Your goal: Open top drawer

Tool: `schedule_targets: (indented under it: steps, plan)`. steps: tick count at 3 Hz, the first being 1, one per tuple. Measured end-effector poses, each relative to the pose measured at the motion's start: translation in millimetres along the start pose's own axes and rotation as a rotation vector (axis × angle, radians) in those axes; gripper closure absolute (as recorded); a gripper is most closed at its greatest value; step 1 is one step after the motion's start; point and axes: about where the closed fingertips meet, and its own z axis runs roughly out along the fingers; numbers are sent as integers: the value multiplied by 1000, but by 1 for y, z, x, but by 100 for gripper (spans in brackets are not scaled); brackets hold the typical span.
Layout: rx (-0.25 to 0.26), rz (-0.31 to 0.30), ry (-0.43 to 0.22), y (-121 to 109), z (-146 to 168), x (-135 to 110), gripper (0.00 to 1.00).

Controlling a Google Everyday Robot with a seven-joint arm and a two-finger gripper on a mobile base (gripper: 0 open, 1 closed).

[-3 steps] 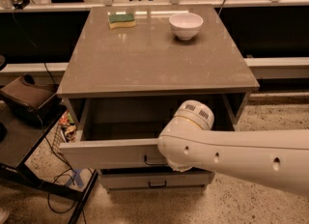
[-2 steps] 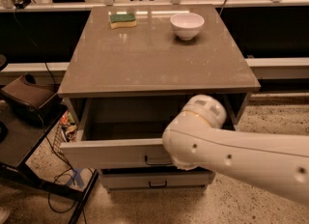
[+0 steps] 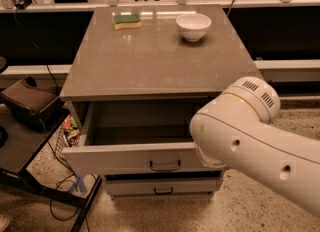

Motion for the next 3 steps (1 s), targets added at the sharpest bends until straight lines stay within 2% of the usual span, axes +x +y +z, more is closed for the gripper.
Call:
schedule_targets:
  steps: [1,2,3]
  plan:
    - [6,4,0,-6,5,1,100]
    - [68,28,-24,-42,18,19,100]
    - [109,59,-57,-93,39,48,100]
